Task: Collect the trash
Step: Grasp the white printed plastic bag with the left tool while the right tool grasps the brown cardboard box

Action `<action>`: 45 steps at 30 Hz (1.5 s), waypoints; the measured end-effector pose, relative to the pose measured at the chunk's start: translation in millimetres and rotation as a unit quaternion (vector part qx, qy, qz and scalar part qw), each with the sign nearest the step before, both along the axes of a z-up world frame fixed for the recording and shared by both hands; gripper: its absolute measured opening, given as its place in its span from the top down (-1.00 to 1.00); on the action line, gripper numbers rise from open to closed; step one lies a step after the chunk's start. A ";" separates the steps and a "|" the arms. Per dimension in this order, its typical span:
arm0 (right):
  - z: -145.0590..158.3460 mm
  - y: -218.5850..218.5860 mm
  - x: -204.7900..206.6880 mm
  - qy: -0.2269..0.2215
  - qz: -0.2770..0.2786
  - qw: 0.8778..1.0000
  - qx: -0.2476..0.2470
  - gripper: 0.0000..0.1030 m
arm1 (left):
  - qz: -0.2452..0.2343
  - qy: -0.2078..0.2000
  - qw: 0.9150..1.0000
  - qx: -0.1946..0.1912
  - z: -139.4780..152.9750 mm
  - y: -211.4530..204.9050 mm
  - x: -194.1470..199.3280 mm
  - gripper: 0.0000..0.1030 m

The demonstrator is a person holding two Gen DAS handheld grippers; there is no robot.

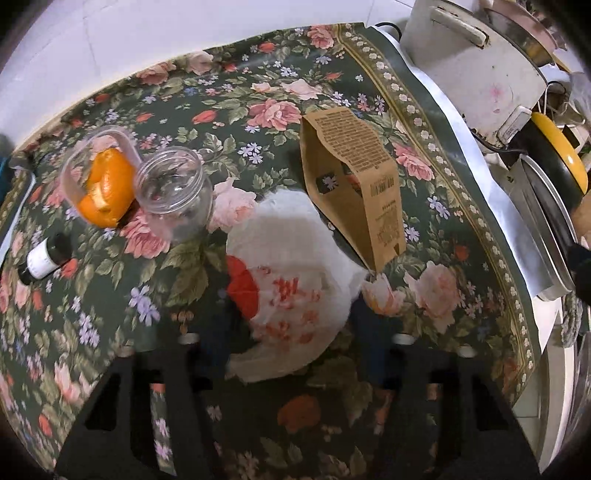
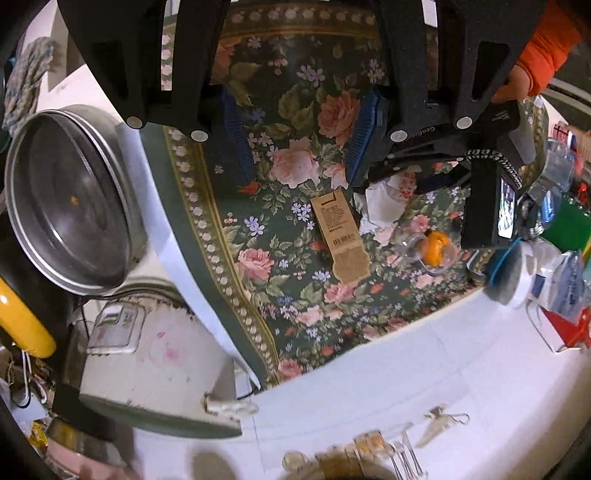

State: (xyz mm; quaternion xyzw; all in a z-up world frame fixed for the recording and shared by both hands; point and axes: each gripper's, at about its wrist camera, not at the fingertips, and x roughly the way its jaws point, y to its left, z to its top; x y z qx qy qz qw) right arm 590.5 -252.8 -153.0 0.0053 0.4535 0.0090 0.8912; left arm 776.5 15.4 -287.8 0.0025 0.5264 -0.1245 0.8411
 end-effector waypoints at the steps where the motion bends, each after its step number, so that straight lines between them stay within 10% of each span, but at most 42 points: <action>1: -3.8 1.3 4.9 0.007 0.001 1.000 0.000 0.07 | -0.001 0.000 1.000 -0.004 -0.4 2.1 1.7 0.22; 23: -91.3 52.7 115.6 0.080 0.068 0.994 -0.038 0.01 | 0.041 -0.075 0.995 -0.046 68.5 62.9 -12.8 0.35; 27: -93.7 51.0 116.5 0.078 0.073 0.994 -0.027 0.25 | 0.045 -0.080 0.995 -0.047 72.3 59.4 -14.2 0.35; 45: 43.7 28.0 5.2 -0.088 0.110 0.990 -0.005 0.27 | 0.136 -0.180 0.973 -0.046 157.2 9.0 -115.0 0.35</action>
